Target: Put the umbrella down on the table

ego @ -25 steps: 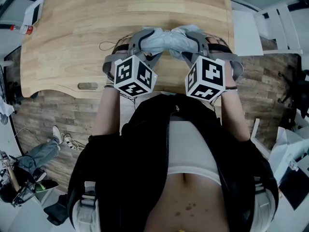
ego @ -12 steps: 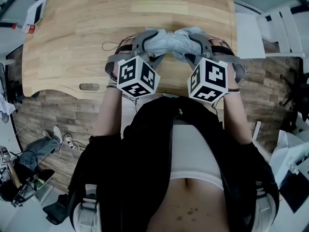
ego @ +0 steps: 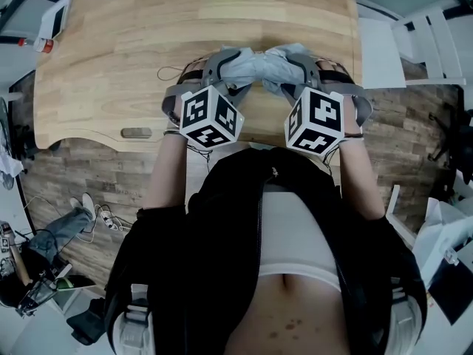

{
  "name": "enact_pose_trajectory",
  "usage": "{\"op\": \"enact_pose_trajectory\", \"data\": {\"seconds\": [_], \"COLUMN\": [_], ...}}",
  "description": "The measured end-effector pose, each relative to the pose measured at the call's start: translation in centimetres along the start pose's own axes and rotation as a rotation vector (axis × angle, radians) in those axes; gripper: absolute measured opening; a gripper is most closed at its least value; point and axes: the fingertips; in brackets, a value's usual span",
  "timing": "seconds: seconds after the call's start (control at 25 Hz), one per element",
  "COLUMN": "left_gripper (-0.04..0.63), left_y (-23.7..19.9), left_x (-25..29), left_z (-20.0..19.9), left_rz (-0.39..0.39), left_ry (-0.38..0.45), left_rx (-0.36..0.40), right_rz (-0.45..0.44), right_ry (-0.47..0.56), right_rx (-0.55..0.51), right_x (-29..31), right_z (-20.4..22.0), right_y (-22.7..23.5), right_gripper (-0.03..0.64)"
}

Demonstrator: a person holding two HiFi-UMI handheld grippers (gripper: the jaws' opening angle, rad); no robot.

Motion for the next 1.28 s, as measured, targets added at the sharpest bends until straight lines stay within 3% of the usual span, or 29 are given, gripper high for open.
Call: {"op": "enact_pose_trajectory", "data": {"seconds": [1.28], "left_gripper": [0.278], "left_y": [2.1], "left_x": [2.4], "left_z": [2.1], "left_rz": [0.064], "left_ry": [-0.045], "left_rx": [-0.050], "right_rz": [-0.073], "right_ry": [-0.027], "right_rx": [0.021], "right_x": [2.6], "right_z": [2.0], "right_y": [-2.0], "right_gripper": [0.239]}}
Point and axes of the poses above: the fingertips, and each gripper's own axes: x forward along the fingers, y to its right, z out of its underside, and after that the axes turned 9 degrees about y, right-handed
